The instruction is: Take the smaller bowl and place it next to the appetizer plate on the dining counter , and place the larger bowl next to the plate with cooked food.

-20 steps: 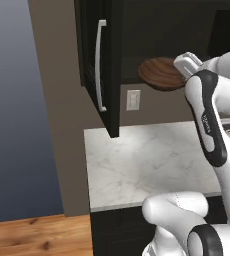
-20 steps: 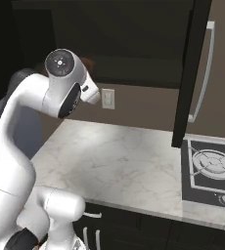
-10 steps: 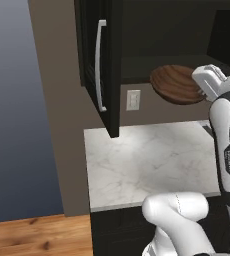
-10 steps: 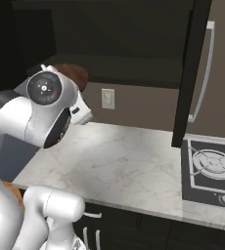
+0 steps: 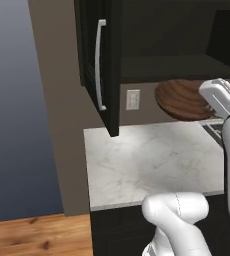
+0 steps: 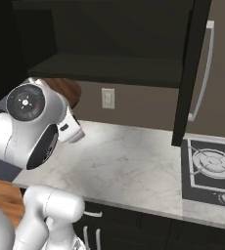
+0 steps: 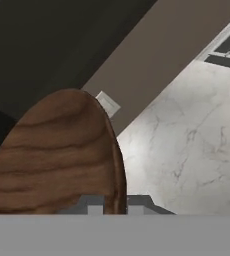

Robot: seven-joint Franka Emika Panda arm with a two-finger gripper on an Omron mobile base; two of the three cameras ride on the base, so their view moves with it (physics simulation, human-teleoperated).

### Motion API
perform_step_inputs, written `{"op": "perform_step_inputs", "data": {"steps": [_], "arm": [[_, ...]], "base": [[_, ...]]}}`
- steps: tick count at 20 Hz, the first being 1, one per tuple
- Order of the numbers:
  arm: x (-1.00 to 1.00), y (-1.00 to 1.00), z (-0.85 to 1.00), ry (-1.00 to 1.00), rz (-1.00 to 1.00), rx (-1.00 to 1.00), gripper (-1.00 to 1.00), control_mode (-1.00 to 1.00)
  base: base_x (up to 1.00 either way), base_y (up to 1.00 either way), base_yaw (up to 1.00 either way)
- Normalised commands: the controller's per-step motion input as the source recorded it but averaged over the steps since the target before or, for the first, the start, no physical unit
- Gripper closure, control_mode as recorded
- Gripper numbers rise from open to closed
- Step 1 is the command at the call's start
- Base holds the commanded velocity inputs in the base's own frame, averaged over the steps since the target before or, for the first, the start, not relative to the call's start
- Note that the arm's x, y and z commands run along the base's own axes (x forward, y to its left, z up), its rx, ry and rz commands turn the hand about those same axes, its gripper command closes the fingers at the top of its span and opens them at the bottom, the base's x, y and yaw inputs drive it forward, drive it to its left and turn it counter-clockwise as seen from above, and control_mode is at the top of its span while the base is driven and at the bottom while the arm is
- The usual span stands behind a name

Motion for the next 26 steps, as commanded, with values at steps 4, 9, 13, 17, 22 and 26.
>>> {"op": "perform_step_inputs", "data": {"steps": [4, 9, 13, 17, 22, 26], "arm": [[0.0, 0.0, 0.0, 0.0, 0.0, 0.0, 1.0, 1.0], [0.0, 0.0, 0.0, 0.0, 0.0, 0.0, 1.0, 1.0], [0.0, 0.0, 0.0, 0.0, 0.0, 0.0, 1.0, 1.0], [0.0, 0.0, 0.0, 0.0, 0.0, 0.0, 1.0, 1.0], [0.0, 0.0, 0.0, 0.0, 0.0, 0.0, 1.0, 1.0], [0.0, 0.0, 0.0, 0.0, 0.0, 0.0, 1.0, 1.0]], "base": [[-0.74, 0.03, 0.0], [-0.71, 0.09, 0.0], [-0.53, 0.55, 0.0], [-0.36, 0.74, 0.0], [-0.46, 0.75, 0.0], [-0.28, 0.86, 0.0]]}}
